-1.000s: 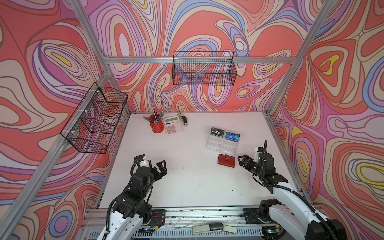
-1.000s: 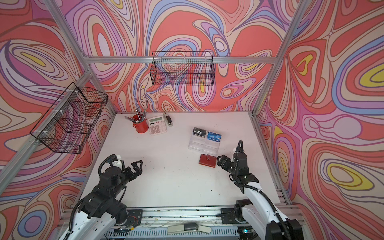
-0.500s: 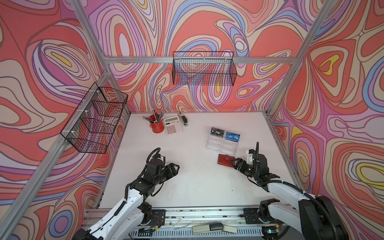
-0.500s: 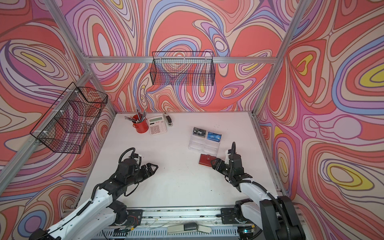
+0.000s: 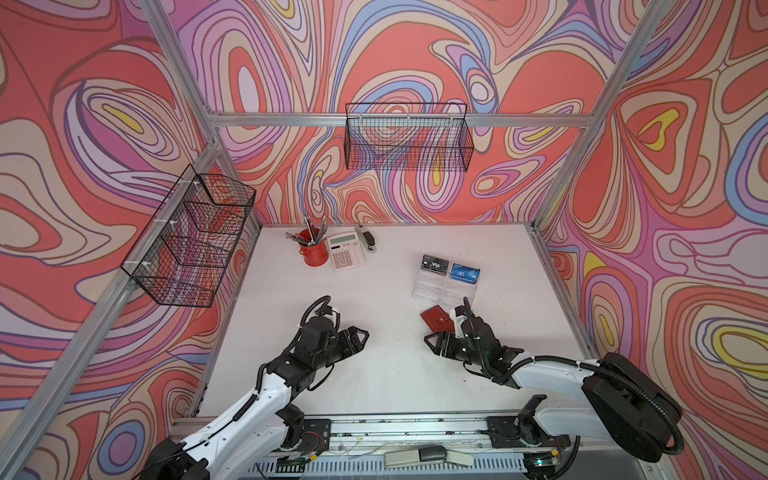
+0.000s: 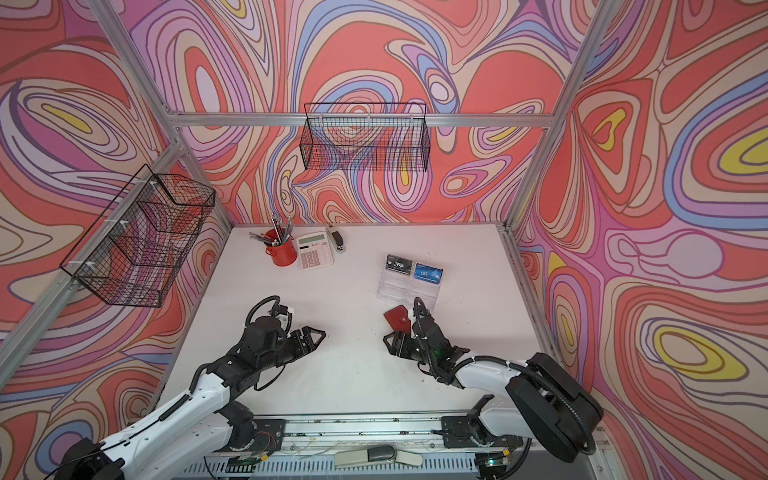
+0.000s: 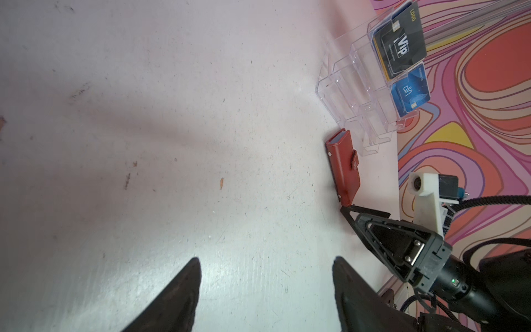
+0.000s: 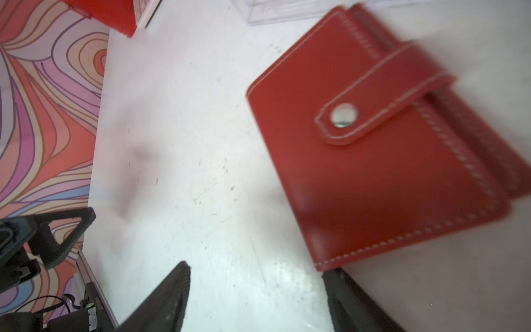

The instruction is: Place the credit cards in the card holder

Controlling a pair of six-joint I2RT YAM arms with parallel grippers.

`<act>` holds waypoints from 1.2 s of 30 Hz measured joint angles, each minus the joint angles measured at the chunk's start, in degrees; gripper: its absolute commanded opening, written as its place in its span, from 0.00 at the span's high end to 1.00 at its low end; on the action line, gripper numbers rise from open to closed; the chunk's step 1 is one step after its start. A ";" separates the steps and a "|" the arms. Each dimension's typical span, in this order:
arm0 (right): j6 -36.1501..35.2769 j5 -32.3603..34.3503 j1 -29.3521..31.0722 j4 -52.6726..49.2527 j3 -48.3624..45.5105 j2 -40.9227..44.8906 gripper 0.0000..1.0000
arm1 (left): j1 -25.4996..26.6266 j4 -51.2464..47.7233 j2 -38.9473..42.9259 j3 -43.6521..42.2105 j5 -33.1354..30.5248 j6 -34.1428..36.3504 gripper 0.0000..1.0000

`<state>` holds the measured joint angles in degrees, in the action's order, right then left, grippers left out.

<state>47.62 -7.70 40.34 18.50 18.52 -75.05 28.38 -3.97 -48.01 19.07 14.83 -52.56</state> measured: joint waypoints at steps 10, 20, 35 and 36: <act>-2.71 8.48 6.54 -6.91 12.35 -4.68 0.18 | 0.15 3.82 -1.22 0.00 0.37 0.04 0.27; -6.36 17.92 -2.38 -17.64 12.74 4.81 0.24 | 6.99 9.73 -18.80 7.08 -0.04 0.68 0.33; -7.87 7.41 -7.80 -7.52 10.34 -9.81 0.44 | 14.88 16.85 -53.29 30.16 0.81 0.87 0.57; -7.87 6.69 -7.80 -6.19 9.49 -9.75 0.47 | 14.93 16.85 -54.34 30.45 0.81 0.87 0.57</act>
<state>39.75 -1.02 32.53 12.32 28.01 -84.79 43.31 12.88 -102.35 49.52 15.64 -51.68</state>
